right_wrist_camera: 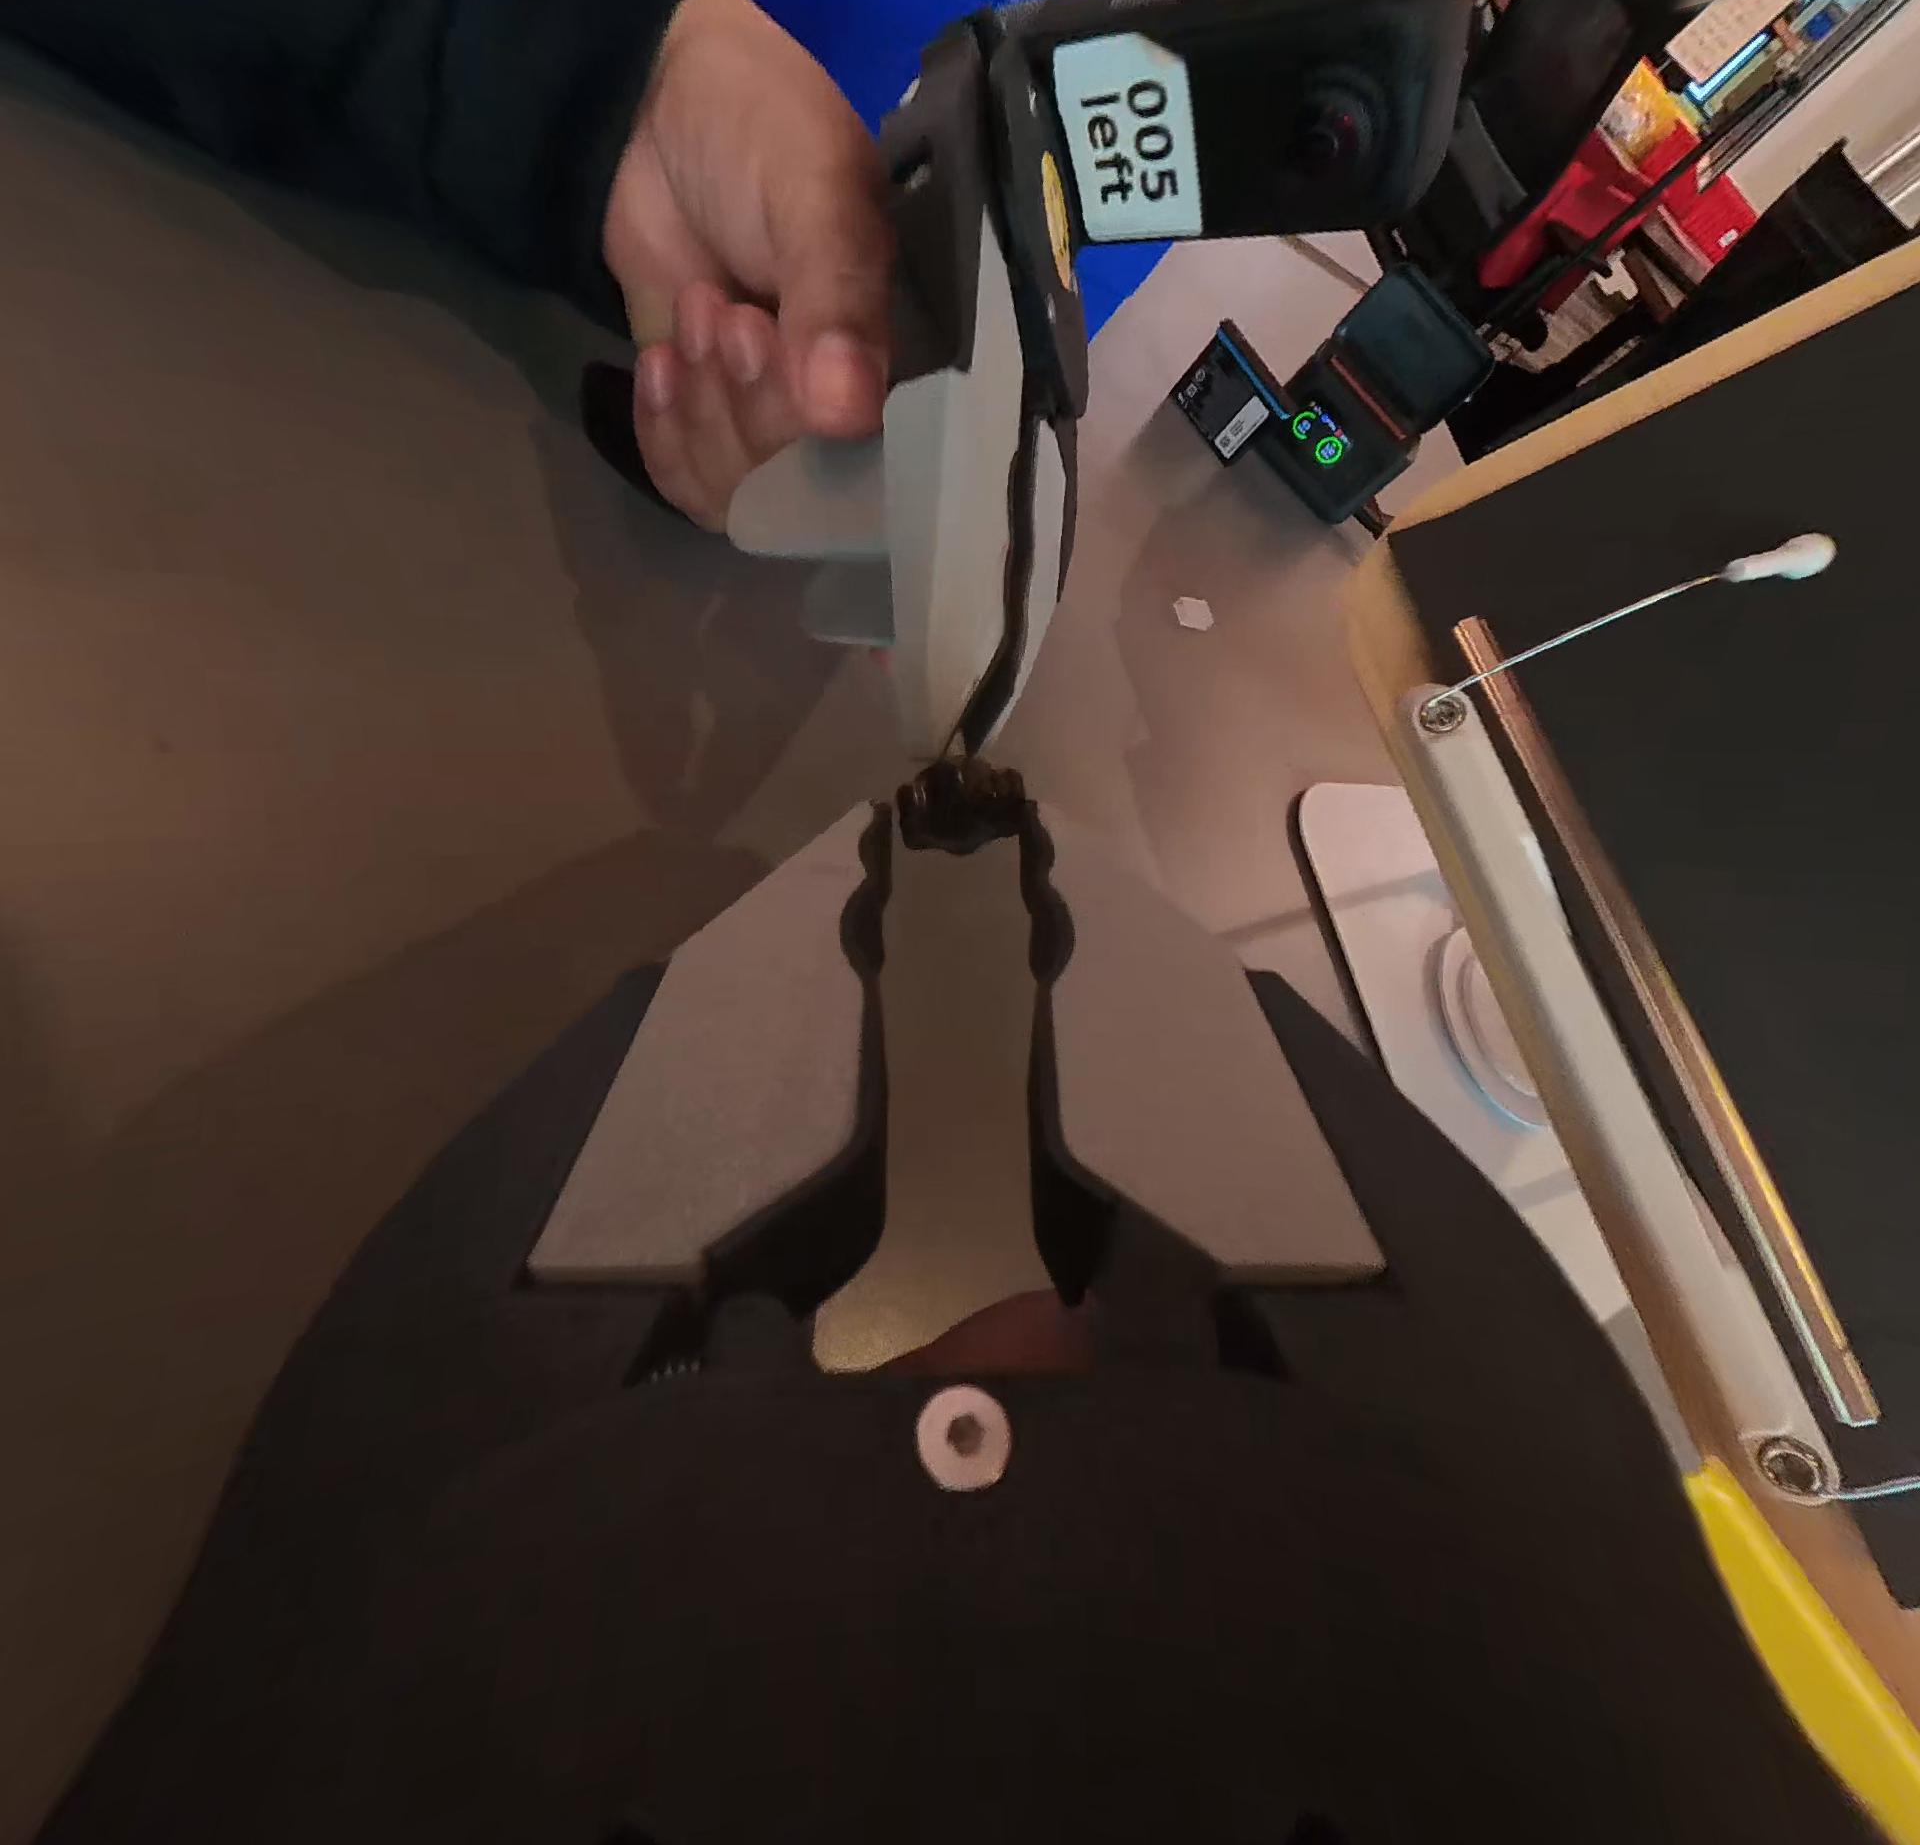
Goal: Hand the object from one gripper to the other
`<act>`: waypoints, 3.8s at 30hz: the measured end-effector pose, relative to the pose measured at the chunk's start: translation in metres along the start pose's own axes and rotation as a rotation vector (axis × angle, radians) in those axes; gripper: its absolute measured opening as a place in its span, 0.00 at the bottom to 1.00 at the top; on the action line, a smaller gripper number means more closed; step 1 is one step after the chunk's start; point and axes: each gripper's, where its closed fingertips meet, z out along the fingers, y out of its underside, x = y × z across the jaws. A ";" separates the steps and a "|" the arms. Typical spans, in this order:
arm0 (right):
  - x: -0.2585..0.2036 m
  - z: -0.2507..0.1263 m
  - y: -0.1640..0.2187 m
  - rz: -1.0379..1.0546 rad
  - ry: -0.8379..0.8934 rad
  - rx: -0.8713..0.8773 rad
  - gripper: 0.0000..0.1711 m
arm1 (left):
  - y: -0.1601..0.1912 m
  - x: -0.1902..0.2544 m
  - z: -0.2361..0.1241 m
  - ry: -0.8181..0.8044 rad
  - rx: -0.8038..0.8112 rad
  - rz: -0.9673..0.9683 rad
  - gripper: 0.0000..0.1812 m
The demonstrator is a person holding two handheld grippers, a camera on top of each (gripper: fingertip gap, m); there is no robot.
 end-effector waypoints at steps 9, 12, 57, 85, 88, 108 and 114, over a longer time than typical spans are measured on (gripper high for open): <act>-0.001 0.001 -0.004 -0.007 0.005 0.023 0.13 | 0.003 -0.004 0.000 -0.041 -0.021 0.021 0.02; 0.001 0.001 -0.004 0.009 0.011 0.014 0.11 | 0.002 -0.004 0.000 -0.043 -0.017 0.019 0.02; 0.009 -0.012 0.003 0.437 -0.185 0.096 0.21 | -0.010 -0.012 -0.003 -0.493 -0.077 0.907 0.02; 0.007 -0.011 0.004 0.907 -0.419 0.136 0.11 | 0.004 -0.019 0.016 -0.701 -0.221 1.427 0.02; 0.008 -0.007 0.007 0.935 -0.410 0.127 0.11 | 0.004 -0.023 0.012 -0.717 -0.227 1.416 0.03; 0.033 -0.014 -0.013 0.687 -0.177 0.248 0.28 | -0.017 -0.004 0.001 -0.101 0.123 0.141 0.01; 0.012 -0.017 -0.027 0.417 -0.157 0.250 0.24 | -0.007 0.012 0.006 0.077 0.093 -0.021 0.02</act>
